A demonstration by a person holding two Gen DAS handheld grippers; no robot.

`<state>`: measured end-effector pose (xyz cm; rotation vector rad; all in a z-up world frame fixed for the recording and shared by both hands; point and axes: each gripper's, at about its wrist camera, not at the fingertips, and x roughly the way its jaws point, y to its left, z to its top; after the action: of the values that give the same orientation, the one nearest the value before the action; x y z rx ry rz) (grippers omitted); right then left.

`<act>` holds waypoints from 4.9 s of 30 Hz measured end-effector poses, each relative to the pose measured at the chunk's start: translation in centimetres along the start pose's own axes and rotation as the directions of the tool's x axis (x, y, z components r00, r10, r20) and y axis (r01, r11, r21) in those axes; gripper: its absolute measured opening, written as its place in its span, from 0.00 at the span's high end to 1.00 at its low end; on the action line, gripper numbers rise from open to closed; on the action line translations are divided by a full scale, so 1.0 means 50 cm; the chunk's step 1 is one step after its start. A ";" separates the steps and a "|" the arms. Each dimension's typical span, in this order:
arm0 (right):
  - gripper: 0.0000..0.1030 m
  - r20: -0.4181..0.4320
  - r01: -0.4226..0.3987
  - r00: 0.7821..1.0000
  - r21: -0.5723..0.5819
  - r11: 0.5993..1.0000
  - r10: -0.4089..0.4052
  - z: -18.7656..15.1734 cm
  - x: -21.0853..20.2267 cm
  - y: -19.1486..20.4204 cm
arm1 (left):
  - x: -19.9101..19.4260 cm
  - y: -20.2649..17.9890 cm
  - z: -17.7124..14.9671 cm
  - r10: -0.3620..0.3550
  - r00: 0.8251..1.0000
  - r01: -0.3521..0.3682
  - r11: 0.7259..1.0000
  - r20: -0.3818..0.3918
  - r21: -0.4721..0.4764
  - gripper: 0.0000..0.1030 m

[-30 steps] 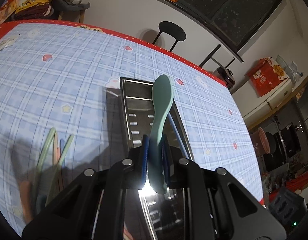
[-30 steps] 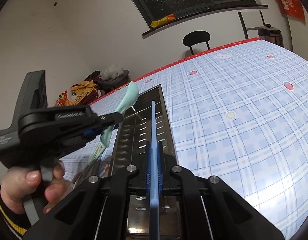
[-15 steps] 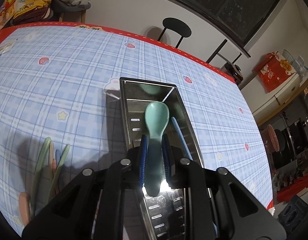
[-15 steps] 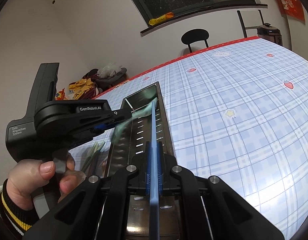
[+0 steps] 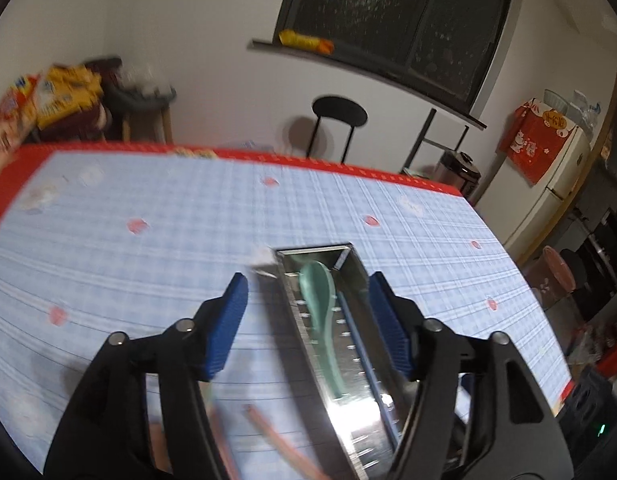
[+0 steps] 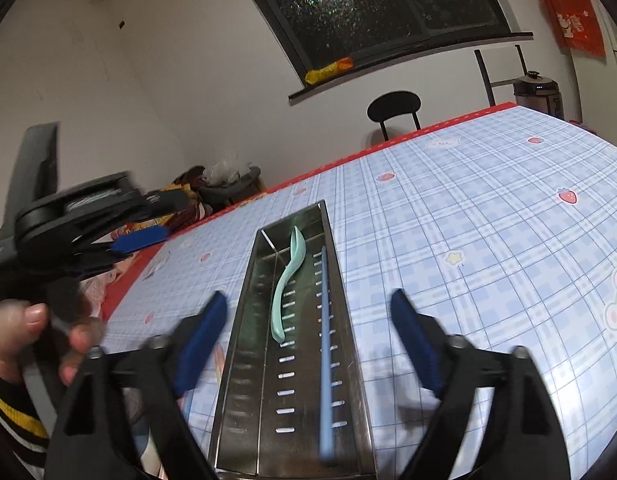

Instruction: Organize utensils

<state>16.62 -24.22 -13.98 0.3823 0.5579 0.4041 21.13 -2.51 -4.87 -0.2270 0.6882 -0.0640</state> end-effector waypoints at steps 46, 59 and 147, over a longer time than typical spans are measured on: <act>0.68 -0.303 -0.070 0.952 -0.329 0.942 -0.035 -0.158 -0.117 0.140 | -0.248 0.232 -0.331 -0.123 0.989 0.101 0.969 0.087 0.227 0.06; 0.85 -0.360 -0.048 0.929 -0.361 0.931 -0.091 -0.182 -0.082 0.149 | -0.255 0.240 -0.330 -0.140 0.985 0.117 0.972 0.100 0.203 0.06; 0.84 -0.433 -0.138 0.899 -0.436 0.889 -0.072 -0.204 -0.008 0.219 | -0.067 0.139 -0.268 -0.009 0.969 0.096 0.934 -0.247 0.344 0.81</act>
<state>7.58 -12.62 -16.83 -0.1682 0.8728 0.6479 9.91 2.19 -14.38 0.1123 0.8998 -0.2686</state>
